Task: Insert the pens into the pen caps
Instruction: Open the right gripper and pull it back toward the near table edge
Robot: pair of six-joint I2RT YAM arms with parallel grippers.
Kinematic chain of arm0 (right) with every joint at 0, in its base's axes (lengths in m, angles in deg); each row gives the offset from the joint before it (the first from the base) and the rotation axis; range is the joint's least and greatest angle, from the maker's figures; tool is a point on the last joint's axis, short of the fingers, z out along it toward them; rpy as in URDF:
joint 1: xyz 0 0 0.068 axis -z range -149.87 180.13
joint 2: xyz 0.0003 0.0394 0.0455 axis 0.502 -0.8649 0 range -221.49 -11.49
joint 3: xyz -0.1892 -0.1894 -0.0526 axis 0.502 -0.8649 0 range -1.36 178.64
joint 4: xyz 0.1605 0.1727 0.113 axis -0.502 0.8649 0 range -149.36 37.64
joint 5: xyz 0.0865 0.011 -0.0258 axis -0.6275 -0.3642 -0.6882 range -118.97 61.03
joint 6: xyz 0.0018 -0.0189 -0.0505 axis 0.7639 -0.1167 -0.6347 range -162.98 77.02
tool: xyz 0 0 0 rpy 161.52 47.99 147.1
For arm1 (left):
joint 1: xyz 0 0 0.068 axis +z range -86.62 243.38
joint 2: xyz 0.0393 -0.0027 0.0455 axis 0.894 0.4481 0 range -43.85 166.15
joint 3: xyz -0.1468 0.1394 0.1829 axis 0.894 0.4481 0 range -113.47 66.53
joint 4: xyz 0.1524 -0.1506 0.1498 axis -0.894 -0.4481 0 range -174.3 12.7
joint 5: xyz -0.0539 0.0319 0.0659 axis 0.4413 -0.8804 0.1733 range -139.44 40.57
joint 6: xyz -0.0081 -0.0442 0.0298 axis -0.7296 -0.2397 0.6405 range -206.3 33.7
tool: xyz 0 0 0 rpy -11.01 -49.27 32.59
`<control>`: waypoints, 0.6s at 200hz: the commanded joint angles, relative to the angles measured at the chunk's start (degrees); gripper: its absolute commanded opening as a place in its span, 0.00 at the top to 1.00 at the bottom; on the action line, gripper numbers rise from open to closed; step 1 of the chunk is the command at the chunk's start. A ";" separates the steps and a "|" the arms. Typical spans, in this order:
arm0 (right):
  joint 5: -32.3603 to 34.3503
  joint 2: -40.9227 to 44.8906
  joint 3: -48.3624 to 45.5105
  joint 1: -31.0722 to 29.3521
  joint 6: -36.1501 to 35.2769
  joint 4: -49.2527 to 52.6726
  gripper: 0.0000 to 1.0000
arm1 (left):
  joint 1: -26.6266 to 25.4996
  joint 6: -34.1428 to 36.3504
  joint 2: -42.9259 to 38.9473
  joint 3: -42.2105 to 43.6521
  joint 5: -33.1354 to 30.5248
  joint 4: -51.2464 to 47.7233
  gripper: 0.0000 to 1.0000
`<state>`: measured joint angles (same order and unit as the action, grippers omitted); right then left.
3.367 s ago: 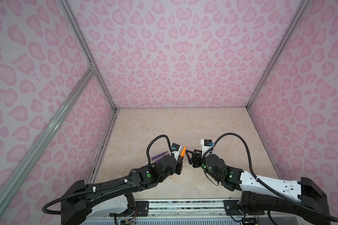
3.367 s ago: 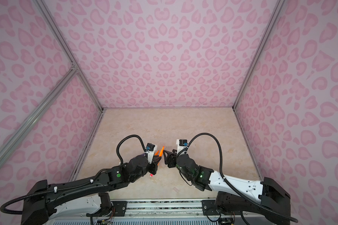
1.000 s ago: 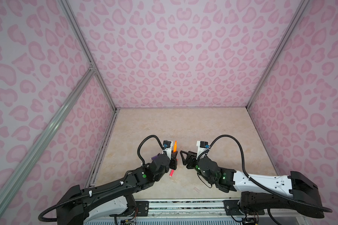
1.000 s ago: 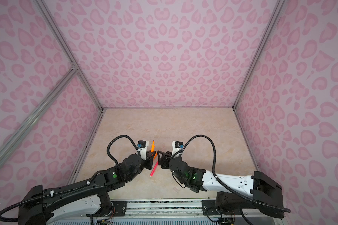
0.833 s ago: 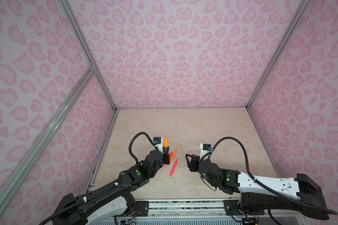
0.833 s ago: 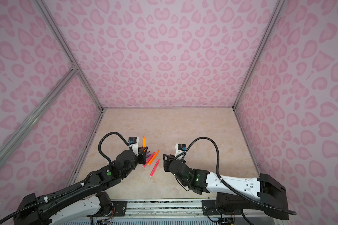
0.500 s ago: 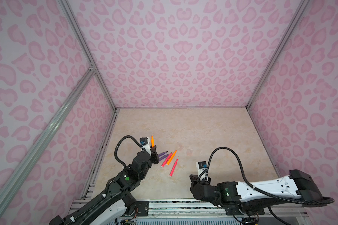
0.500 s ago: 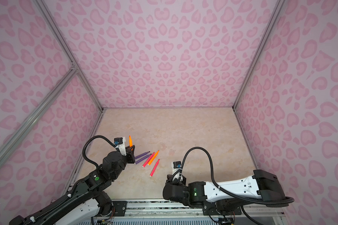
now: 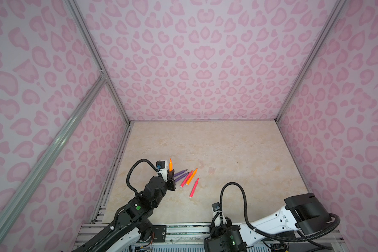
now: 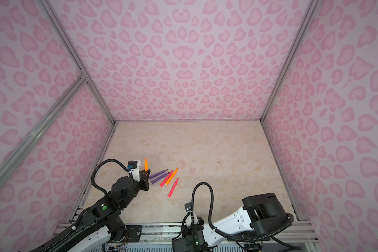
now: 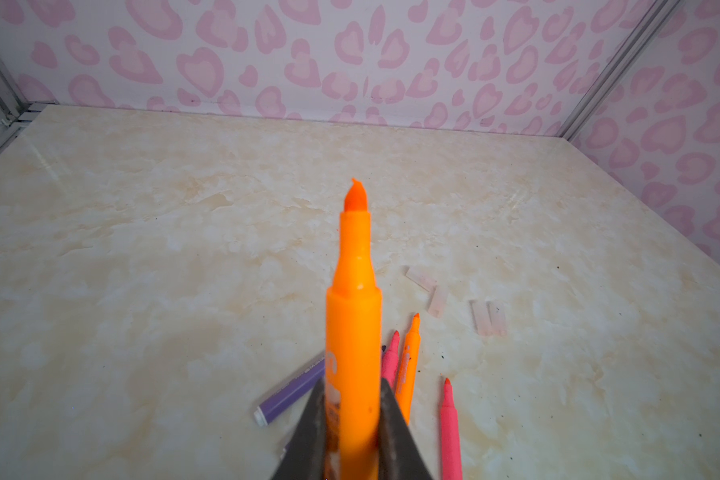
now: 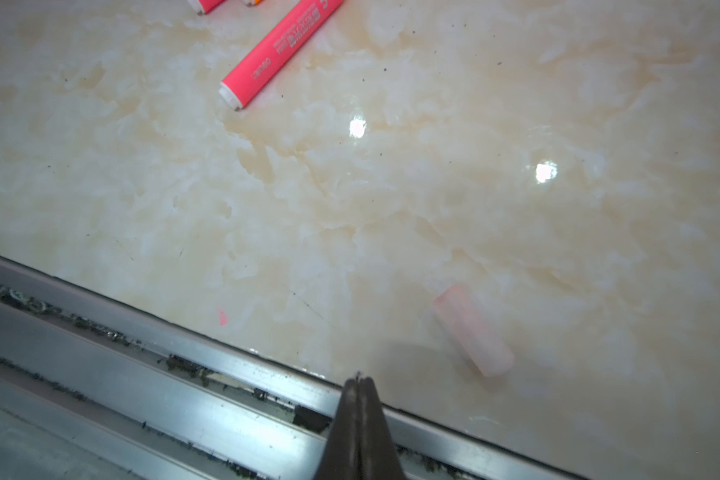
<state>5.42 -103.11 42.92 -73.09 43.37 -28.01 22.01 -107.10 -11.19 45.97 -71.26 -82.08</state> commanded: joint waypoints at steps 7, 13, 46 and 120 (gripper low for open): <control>-0.79 -2.12 -0.59 0.08 2.10 1.59 1.00 | 0.06 -0.56 -1.33 -0.35 0.64 -0.91 0.96; -1.06 -2.08 -0.96 0.04 2.32 1.30 1.00 | 0.06 -0.65 -1.85 -0.23 0.60 -1.13 0.96; -2.06 -1.12 -4.47 0.04 4.73 -0.15 1.00 | 0.07 -0.82 -4.83 0.37 0.73 -1.70 0.96; -0.48 -2.83 -7.44 3.81 6.95 0.39 1.00 | 0.07 -0.82 -5.80 0.17 0.80 -1.99 0.97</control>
<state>8.41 -105.27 37.50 -70.90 49.51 -28.29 22.06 -107.56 -17.40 46.26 -70.63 -84.64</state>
